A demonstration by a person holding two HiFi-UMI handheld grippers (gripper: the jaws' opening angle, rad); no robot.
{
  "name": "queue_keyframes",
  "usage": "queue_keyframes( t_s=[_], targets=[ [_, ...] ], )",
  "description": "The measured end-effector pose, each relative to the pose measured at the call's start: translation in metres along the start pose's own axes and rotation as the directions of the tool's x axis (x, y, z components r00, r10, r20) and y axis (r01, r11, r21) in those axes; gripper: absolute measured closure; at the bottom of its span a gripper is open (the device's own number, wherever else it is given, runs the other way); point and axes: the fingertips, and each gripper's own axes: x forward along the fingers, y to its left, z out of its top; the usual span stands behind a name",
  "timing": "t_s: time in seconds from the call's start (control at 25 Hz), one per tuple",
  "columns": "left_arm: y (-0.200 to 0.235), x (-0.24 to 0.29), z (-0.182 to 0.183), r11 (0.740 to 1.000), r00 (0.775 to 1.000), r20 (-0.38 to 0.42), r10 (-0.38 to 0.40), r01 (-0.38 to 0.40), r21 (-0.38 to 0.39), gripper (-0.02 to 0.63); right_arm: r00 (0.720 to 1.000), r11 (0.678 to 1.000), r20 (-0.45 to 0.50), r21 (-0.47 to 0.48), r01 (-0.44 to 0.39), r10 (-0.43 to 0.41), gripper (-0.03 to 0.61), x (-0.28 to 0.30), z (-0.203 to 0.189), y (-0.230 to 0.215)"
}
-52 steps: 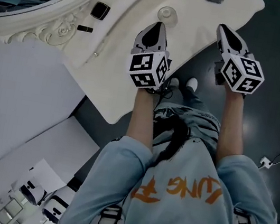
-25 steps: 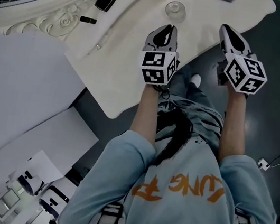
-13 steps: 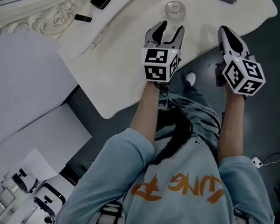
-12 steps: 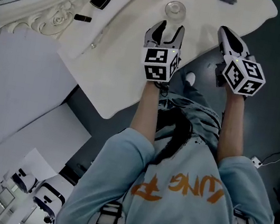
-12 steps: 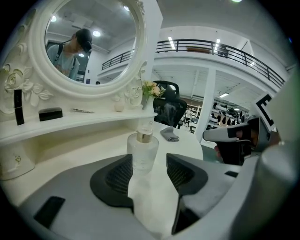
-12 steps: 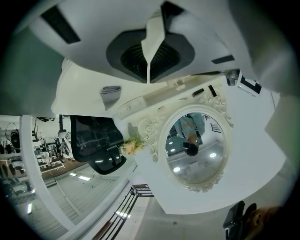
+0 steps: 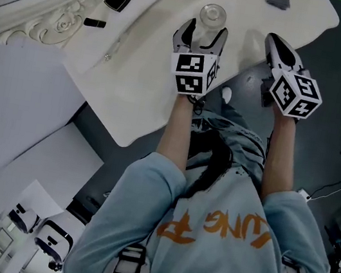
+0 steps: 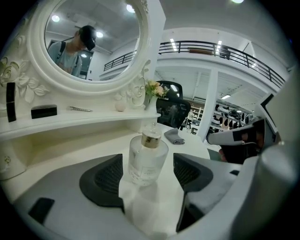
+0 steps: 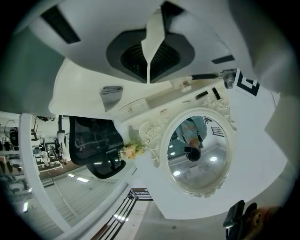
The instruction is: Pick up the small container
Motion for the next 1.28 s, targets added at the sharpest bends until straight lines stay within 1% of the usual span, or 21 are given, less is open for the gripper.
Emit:
queue_keyframes(
  t_s=[0.52, 0.76, 1.0, 1.16, 1.28],
  targets=[
    [0.002, 0.032, 0.005, 0.999, 1.0, -0.017, -0.008, 0.009, 0.048, 0.287, 0.999, 1.0, -0.023, 0.013, 0.027, -0.026, 0.543, 0.018, 0.002, -0.015],
    [0.001, 0.042, 0.009, 0.994, 1.0, -0.018, -0.009, 0.011, 0.105, 0.284, 0.999, 0.999, -0.032, 0.02, 0.039, -0.038, 0.543, 0.025, 0.003, -0.022],
    [0.002, 0.05, 0.007, 0.985, 0.999, -0.039, 0.019, -0.012, 0.174, 0.285, 0.998, 0.999, -0.034, 0.019, 0.049, -0.048, 0.543, 0.027, 0.005, -0.024],
    [0.003, 0.048, 0.006, 0.982, 0.998, -0.057, 0.036, -0.025, 0.185, 0.284, 0.998, 0.998, -0.025, 0.016, 0.061, -0.061, 0.543, 0.022, 0.009, -0.027],
    [0.002, 0.044, 0.009, 0.986, 0.998, -0.054, 0.037, -0.028, 0.163, 0.284, 0.998, 0.998, -0.013, 0.009, 0.066, -0.066, 0.543, 0.017, 0.013, -0.027]
  ],
)
